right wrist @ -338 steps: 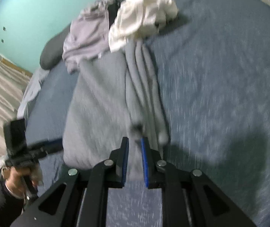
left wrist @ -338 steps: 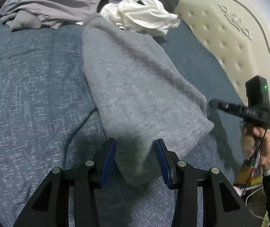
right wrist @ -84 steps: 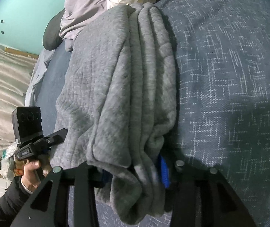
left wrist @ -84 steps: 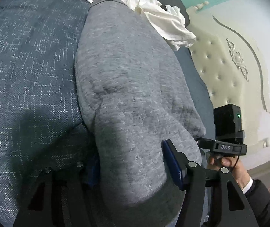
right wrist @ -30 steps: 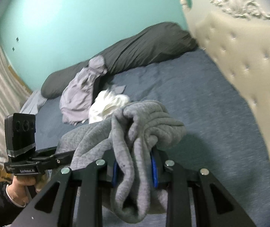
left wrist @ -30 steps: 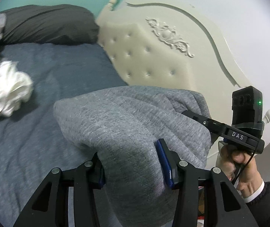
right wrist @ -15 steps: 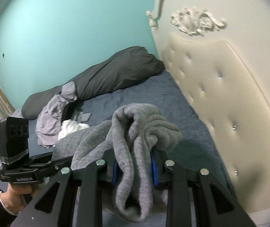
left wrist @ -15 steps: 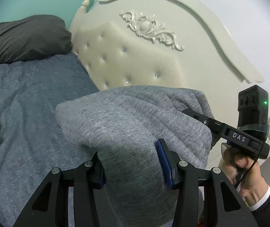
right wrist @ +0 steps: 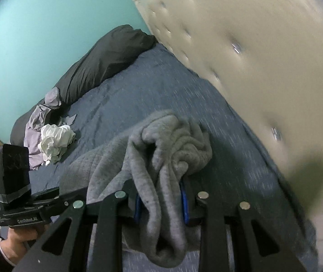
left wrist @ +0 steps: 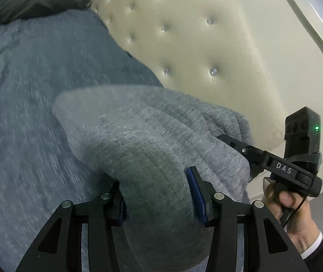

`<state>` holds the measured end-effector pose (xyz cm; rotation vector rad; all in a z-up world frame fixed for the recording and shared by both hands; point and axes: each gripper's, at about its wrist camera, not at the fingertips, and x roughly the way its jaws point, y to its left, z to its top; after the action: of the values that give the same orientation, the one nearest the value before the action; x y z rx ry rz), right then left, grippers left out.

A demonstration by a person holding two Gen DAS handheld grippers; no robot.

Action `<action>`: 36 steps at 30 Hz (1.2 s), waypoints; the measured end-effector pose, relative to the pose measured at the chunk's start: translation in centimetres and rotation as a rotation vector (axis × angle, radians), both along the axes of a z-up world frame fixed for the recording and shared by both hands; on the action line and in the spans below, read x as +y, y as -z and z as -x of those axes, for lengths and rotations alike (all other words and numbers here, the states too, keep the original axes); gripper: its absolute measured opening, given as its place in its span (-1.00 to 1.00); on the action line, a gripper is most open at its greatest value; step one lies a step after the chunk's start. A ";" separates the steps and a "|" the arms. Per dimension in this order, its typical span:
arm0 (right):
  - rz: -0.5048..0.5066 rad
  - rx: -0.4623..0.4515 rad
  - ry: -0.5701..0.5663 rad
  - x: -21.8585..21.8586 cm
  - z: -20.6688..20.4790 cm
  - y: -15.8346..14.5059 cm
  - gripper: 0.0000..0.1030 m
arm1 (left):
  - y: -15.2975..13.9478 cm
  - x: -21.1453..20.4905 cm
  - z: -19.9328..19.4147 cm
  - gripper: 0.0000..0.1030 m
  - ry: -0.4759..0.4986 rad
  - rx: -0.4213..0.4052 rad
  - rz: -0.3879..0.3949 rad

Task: Fold clothes
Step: 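Carry the sweater toward the headboard and open the right gripper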

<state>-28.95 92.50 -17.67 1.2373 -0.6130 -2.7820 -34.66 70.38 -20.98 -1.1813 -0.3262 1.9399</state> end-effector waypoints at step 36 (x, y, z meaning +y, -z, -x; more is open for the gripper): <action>-0.029 -0.008 0.116 2.0 -6.0 -1.5 -0.54 | -0.7 -4.4 -4.4 -0.03 0.066 -0.032 0.003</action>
<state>-23.00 94.47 -16.21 1.2572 -0.6687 -2.8910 -30.25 65.99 -20.25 -1.2113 -0.2972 1.8668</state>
